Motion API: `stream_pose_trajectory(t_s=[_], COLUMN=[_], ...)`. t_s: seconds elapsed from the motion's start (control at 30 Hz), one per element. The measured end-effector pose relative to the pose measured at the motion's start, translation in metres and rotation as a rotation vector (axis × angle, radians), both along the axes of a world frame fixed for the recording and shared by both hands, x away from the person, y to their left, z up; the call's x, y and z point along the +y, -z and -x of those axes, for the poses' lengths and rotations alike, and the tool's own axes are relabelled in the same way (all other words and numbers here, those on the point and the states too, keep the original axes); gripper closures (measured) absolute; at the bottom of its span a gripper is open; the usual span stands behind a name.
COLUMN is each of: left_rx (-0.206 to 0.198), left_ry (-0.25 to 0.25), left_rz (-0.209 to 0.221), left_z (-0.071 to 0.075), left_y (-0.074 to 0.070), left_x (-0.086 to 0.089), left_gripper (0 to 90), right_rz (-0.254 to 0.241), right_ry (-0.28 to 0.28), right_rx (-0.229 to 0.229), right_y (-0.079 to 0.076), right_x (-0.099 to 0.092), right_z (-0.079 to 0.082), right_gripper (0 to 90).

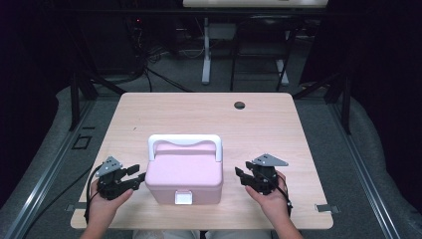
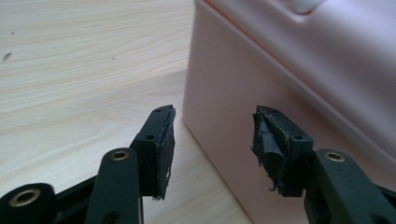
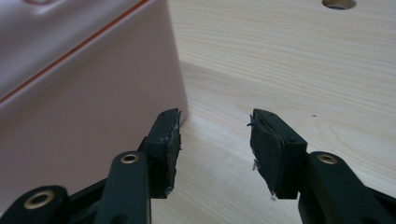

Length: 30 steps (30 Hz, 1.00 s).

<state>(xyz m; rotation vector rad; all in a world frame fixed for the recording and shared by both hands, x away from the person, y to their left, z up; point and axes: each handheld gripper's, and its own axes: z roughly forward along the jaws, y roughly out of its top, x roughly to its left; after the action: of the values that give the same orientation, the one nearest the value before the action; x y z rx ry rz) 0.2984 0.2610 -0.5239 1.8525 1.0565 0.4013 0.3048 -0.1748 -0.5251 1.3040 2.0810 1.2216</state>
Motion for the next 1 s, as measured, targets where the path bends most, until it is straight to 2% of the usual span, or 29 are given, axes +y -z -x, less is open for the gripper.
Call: stream_pose_trajectory(t_s=[0.1,0.13,0.2,0.3,0.4,0.63,0.7,0.83,1.0], left_rx=[0.005,0.013,0.013,0.017,0.024,0.029,0.032,0.031,0.031], left_ry=[0.003,0.009,0.011,0.019,0.02,0.014,0.022,0.04,0.051], left_rz=[-0.004,0.002,0.006,0.008,0.005,0.011,0.013,0.004,0.004], left_z=[0.001,0.001,0.002,0.002,0.003,0.004,0.005,0.006,0.008], left_y=[-0.001,-0.001,-0.001,-0.002,-0.003,-0.004,-0.004,-0.005,-0.005], left_x=[-0.002,-0.002,-0.002,-0.003,-0.005,-0.006,-0.009,-0.013,-0.021], left_gripper=[52.8,54.7,55.7,62.1,64.5,68.1,69.2,70.1,72.5], right_rz=[0.016,0.006,0.003,0.004,0.009,-0.011,-0.01,0.009,-0.026], right_ry=[-0.021,-0.04,-0.046,-0.056,-0.068,-0.081,-0.092,-0.073,-0.061], right_rx=[-0.015,-0.003,-0.001,-0.009,-0.012,-0.022,-0.022,-0.034,0.0], right_y=[0.002,0.002,0.002,0.002,0.002,0.003,0.003,0.004,0.003], right_x=[0.008,0.012,0.014,0.018,0.023,0.031,0.032,0.032,0.027], right_z=[0.003,0.004,0.005,0.008,0.009,0.013,0.014,0.015,0.016], right_gripper=[52.3,54.4,55.0,59.6,60.8,61.3,65.3,69.8,77.6])
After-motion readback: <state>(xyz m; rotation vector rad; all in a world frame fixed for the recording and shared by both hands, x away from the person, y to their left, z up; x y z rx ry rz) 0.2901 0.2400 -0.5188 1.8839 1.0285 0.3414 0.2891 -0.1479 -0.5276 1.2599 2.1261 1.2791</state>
